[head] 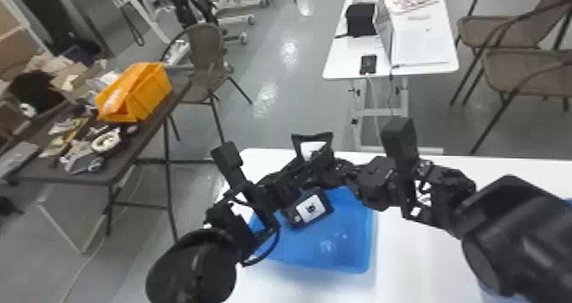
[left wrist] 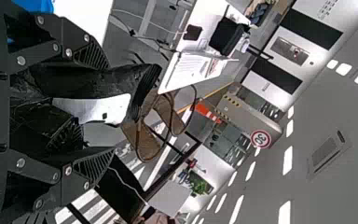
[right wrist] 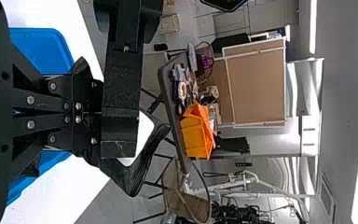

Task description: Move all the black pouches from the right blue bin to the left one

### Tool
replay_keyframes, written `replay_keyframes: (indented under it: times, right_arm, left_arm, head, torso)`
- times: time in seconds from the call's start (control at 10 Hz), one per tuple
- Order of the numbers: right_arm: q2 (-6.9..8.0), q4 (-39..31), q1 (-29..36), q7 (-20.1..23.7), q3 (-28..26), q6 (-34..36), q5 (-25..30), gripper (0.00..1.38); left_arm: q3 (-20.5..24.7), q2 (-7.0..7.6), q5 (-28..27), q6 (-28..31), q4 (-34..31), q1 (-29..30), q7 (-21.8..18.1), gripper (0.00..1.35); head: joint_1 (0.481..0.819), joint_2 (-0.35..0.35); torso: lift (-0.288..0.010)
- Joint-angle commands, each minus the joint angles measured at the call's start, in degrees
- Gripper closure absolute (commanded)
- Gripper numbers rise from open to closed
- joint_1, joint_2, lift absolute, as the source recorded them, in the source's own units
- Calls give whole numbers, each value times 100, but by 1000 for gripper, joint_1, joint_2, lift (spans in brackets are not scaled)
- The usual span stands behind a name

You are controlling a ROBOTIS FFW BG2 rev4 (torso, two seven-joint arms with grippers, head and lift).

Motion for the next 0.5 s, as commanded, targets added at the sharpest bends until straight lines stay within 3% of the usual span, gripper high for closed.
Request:
replay_keyframes:
  times: [0.0,0.4]
  right_arm:
    - [-3,8,-1,0,-1,-1,-8,1283]
    - [41,8,122,9,-97,-53,35,1277]
  left_arm:
    - [-37,-28,-11,-252,-34,51,0,1216]
    - [-99,-125,-11,-911,-34,182,44,1216]
  head:
    - [695,335]
    - [695,338]
  torso:
    - [0]
    - [0]
